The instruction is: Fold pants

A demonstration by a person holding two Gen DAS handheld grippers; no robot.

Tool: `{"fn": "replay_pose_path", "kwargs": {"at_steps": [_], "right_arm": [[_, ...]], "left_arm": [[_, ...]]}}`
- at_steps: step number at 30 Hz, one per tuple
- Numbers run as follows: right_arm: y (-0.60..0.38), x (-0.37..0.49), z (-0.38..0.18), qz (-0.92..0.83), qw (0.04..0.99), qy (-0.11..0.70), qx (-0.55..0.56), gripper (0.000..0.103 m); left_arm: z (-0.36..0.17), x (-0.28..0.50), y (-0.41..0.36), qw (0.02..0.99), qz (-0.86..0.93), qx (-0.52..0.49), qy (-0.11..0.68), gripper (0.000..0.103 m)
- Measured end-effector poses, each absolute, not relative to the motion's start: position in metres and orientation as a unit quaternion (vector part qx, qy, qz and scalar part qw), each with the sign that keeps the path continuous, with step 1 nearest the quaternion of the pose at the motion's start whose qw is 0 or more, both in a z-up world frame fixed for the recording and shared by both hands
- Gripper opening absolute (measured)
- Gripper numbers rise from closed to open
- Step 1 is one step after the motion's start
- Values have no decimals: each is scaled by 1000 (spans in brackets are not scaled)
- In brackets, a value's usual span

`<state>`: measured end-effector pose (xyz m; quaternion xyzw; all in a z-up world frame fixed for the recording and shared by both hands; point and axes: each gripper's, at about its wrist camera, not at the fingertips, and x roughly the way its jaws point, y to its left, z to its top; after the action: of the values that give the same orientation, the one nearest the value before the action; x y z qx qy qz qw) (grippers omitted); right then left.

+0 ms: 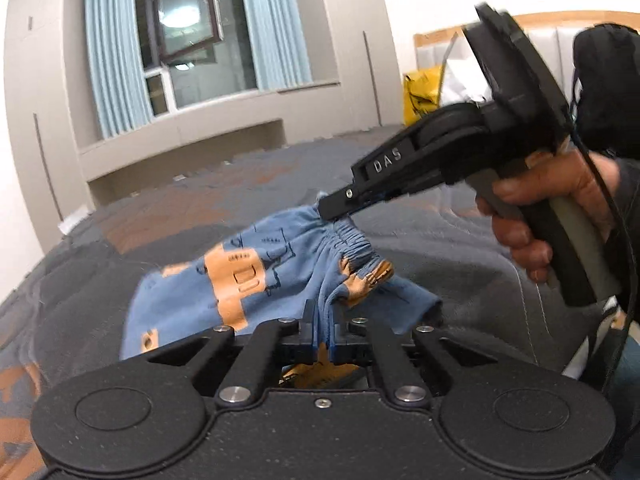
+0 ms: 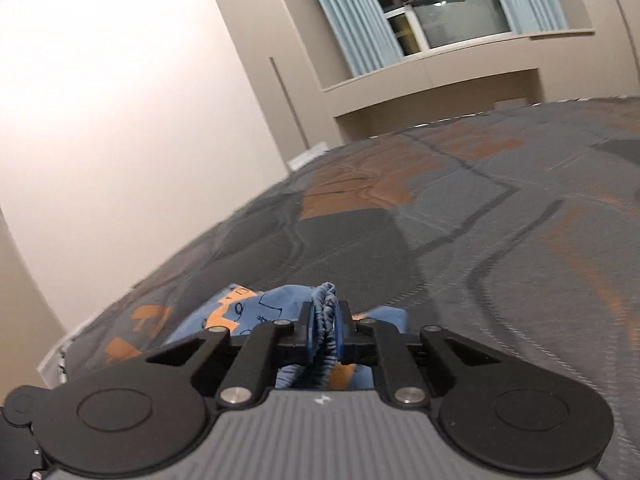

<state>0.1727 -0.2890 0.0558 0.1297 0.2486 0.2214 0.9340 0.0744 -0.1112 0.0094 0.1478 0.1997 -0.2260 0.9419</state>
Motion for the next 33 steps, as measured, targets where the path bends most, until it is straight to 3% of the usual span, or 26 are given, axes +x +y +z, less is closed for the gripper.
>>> {"fn": "replay_pose_path", "kwargs": {"at_steps": [5, 8, 10, 11, 13, 16, 19, 26, 33], "right_arm": [[-279, 174, 37, 178, 938, 286, 83, 13], [-276, 171, 32, 168, 943, 278, 77, 17], [-271, 164, 35, 158, 949, 263, 67, 30], [-269, 160, 39, 148, 955, 252, 55, 37], [-262, 149, 44, 125, 965, 230, 28, 73], [-249, 132, 48, 90, 978, 187, -16, 95], [-234, 120, 47, 79, 983, 161, -27, 103], [-211, 113, 44, 71, 984, 157, -40, 103], [-214, 108, 38, 15, 982, 174, -75, 103]], "left_arm": [[-9, 82, -111, 937, -234, 116, 231, 10], [1, 78, -95, 943, -238, 53, 227, 26], [9, 72, -82, 950, -223, 27, 217, 48], [14, 67, -77, 955, -209, 17, 210, 53], [22, 59, -65, 963, -180, 1, 200, 71], [34, 48, -39, 975, -117, -10, 189, 87], [44, 34, -5, 984, -27, -27, 177, 102], [49, 42, 47, 981, 56, -102, 158, 102], [30, 99, 15, 981, -9, -57, 184, 102]]}}
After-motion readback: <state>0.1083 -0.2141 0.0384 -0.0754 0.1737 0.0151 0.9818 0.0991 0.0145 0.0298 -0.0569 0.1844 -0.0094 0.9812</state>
